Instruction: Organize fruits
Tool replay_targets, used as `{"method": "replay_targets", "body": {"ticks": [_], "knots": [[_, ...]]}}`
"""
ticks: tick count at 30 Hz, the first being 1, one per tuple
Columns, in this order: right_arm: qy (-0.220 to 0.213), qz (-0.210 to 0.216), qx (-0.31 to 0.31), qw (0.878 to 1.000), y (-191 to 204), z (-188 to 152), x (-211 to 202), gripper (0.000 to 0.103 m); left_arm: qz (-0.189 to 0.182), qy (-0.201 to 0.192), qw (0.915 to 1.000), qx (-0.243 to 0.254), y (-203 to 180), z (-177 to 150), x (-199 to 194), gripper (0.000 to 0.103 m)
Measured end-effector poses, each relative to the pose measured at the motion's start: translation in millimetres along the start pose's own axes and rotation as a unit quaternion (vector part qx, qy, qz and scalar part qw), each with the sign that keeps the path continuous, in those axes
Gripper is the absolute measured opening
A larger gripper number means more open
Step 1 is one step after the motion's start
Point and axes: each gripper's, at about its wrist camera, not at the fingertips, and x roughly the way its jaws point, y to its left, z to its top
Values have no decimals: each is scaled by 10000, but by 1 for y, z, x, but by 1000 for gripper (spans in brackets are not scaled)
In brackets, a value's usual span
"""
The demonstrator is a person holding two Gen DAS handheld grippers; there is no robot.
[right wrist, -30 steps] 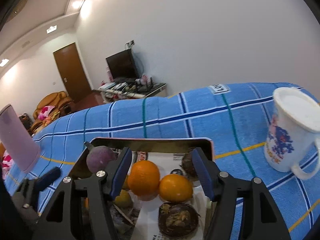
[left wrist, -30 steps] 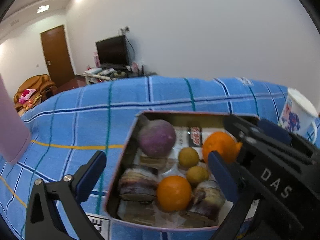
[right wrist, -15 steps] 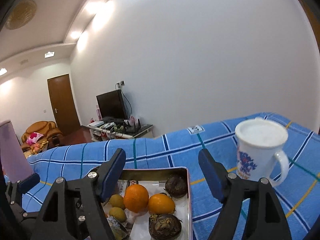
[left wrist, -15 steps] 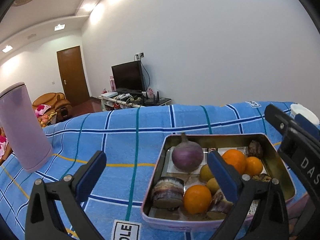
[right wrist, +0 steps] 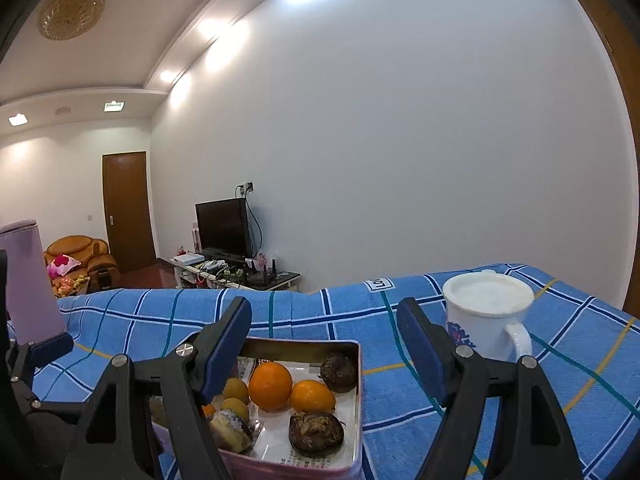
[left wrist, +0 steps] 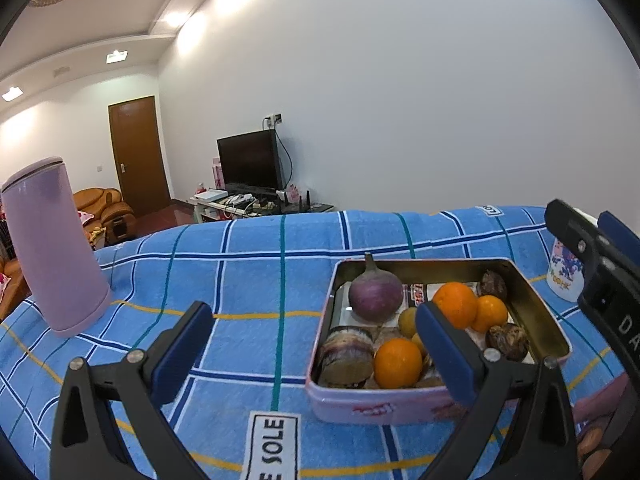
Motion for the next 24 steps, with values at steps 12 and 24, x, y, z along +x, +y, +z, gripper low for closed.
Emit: {"method": "replay_targets", "body": {"ticks": [12,24], "knots": [[-251,-129,-94,9996,-6,-3,-36,77,-66,-224,9996,136,1,-10,-27,103],[-497,-216,-4,9985,-9,-8,-70,81,-91,-353,9993,75,3,-16,-44,103]]}}
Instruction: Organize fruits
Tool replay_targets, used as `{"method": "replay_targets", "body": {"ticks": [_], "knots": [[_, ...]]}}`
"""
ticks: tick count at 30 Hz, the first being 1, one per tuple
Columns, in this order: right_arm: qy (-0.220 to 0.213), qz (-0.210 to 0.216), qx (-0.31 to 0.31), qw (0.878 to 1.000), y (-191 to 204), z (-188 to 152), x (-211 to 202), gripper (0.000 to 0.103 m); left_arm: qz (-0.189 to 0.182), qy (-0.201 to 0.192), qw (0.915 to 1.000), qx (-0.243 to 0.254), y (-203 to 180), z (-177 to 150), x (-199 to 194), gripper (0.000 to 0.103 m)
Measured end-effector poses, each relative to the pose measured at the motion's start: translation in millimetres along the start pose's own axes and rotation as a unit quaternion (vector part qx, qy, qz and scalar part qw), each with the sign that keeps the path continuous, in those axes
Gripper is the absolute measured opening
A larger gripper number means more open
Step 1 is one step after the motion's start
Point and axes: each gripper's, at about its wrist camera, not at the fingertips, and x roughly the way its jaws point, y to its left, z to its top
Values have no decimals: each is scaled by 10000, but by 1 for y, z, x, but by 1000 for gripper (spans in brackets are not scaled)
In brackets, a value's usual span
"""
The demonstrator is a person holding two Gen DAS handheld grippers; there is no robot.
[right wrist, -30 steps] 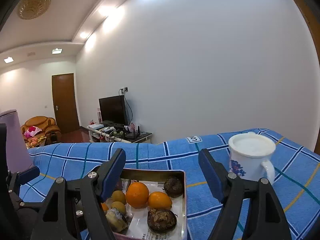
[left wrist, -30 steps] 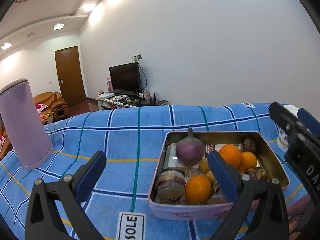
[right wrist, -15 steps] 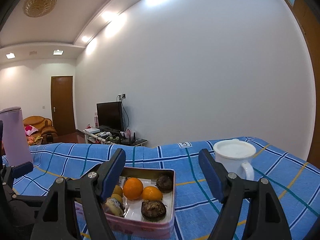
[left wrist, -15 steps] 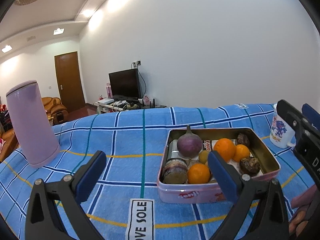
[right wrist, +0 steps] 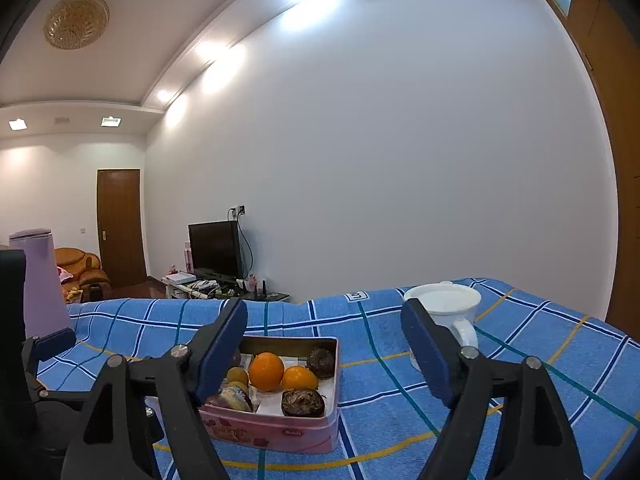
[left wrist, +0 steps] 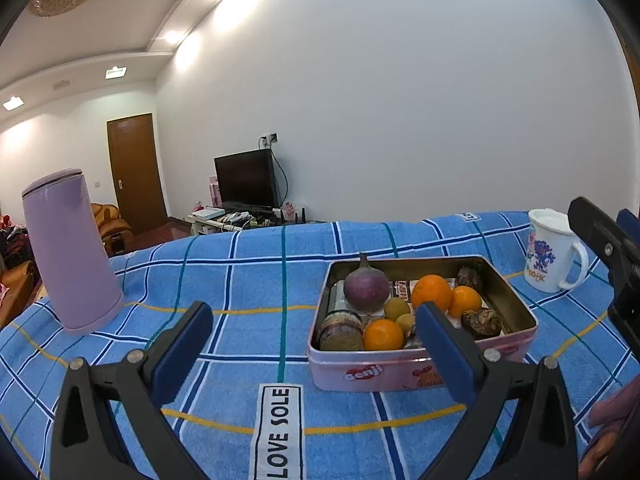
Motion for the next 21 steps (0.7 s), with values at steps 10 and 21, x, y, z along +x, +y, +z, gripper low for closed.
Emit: {"method": "replay_targets", "body": {"ticks": [10,21], "knots": [[7,-38,-28,10000,2,4,-1,81,42,-21,10000,-58,2,-1,-2,103],[-9,-53,-35,10000,3,4,1,81,78,-2,10000,-35,2,-1,-2,103]]}}
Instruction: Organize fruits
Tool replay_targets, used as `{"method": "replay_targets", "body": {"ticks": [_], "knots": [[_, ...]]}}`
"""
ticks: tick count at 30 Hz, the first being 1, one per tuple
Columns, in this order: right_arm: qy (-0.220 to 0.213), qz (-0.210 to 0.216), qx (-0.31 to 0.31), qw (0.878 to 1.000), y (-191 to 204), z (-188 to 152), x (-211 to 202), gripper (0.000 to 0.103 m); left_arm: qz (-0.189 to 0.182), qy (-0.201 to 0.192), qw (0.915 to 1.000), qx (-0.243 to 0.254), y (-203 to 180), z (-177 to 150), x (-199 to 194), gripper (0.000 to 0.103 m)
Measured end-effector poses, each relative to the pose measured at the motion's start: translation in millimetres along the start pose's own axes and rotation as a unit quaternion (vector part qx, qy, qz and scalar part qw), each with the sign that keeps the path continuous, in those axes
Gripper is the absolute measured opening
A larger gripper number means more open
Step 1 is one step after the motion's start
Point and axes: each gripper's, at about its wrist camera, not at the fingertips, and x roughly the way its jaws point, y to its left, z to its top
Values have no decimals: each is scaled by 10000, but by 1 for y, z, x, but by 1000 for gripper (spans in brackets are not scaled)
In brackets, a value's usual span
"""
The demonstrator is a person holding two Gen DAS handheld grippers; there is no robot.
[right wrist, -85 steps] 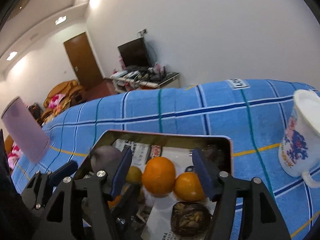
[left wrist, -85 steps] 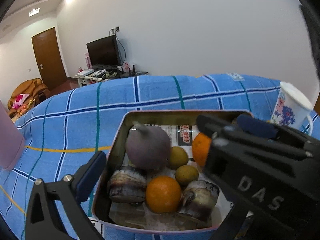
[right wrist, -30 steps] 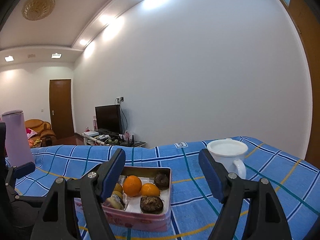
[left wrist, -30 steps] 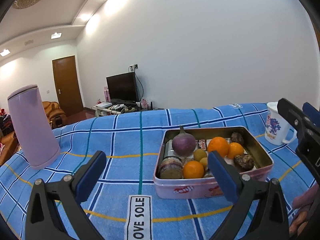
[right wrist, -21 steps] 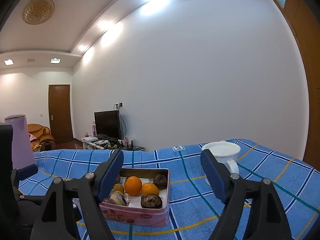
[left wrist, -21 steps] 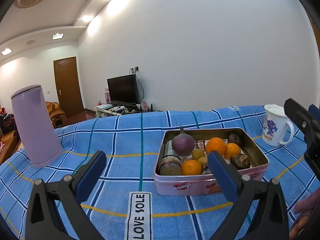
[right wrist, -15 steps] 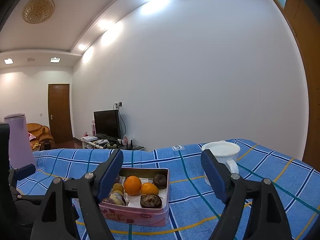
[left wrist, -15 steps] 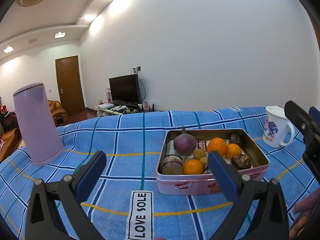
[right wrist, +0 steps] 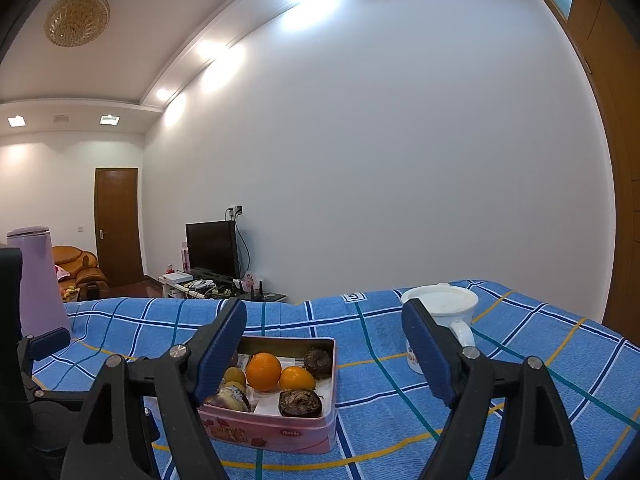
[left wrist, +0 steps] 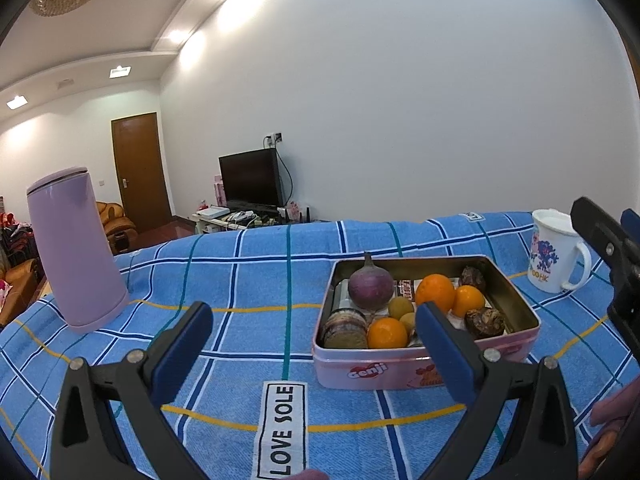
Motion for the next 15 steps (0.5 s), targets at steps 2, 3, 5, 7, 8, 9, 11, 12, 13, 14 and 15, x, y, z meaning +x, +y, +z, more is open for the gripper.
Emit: {"method": "replay_targets", "body": {"ticks": [2,3,5,7,8,9,11,12,13,14,15], "knots": [[2,3,0,10000,0,0,0,81,8,-12,10000,18,-1,0,-1,103],[3,0,1,10000,0,0,0,81,9,-23,10000,30,-1,1,-1,103],[6,1,0,10000,0,0,0,81,9,-48,10000,56,-2,1,-2,103],[7,2,-2,10000,0,0,0,81,11,-61,10000,67,-2,1,-2,103],[5,2,-2,10000,0,0,0,81,11,-59,10000,68,-2,1,-2,103],[5,3,-2,10000,0,0,0,81,12,-55,10000,66,-2,1,-2,103],[-1,6,1,10000,0,0,-1,81,14,-57,10000,63,-2,1,-2,103],[1,7,0,10000,-2,-1,0,81,19,-51,10000,56,-2,1,-2,103],[3,7,-2,10000,-2,-1,0,81,19,-44,10000,50,-2,1,-2,103],[3,8,-2,10000,-2,-1,0,81,17,-34,10000,38,-1,1,-2,103],[1,9,0,10000,-1,-1,0,81,15,-27,10000,31,-1,1,-2,103]]}}
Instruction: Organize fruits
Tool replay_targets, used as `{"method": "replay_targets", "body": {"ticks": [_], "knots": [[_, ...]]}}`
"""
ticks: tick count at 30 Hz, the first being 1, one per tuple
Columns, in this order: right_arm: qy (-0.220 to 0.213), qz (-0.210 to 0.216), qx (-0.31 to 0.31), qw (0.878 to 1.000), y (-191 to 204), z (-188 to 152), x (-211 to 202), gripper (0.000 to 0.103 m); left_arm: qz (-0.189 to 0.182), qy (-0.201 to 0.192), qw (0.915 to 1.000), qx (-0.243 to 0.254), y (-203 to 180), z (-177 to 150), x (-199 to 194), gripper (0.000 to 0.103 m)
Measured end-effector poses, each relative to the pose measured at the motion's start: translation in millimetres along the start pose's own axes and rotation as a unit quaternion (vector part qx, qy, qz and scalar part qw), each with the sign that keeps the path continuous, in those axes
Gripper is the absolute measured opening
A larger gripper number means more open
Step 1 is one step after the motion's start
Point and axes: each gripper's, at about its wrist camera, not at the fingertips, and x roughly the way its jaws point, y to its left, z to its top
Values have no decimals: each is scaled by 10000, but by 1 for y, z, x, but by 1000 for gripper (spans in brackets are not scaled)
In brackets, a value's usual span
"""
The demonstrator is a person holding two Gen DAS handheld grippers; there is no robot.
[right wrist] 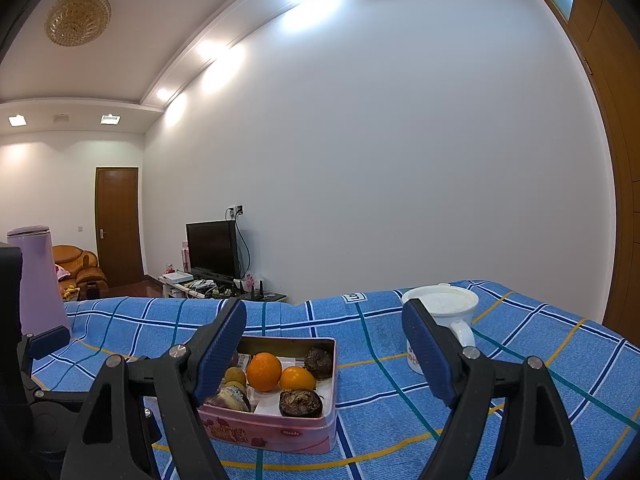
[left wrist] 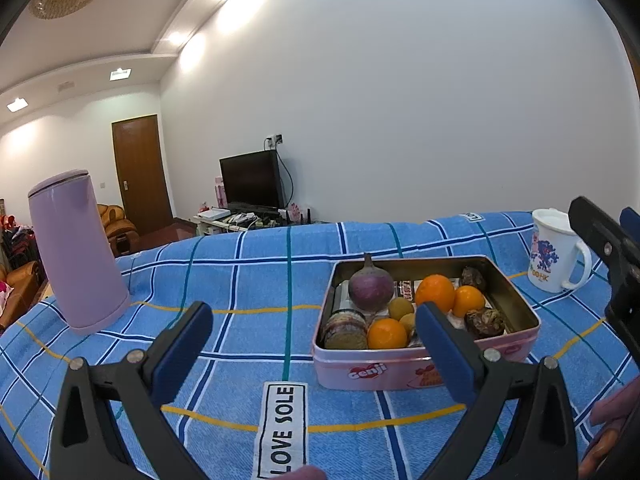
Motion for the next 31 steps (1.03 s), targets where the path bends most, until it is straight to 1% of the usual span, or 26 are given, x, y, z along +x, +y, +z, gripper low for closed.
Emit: {"method": "replay_targets", "body": {"ticks": [12,15,18,22,31], "knots": [[3,-4,-5,10000,0,0,0,82,-55,63,10000,-21,0,0,2,103],[7,-2,-7,10000,0,0,0,82,-16,93,9999,-36,-1,0,3,103],[16,1,-13,10000,0,0,0,82,-117,126,9998,-71,0,0,3,103],[27,1,-12,10000,0,0,0,82,-185,73,9998,-94,1,0,2,103],[89,-66,23,9999,-1,-1,4,82,-149,113,9998,-98,0,0,3,103]]}}
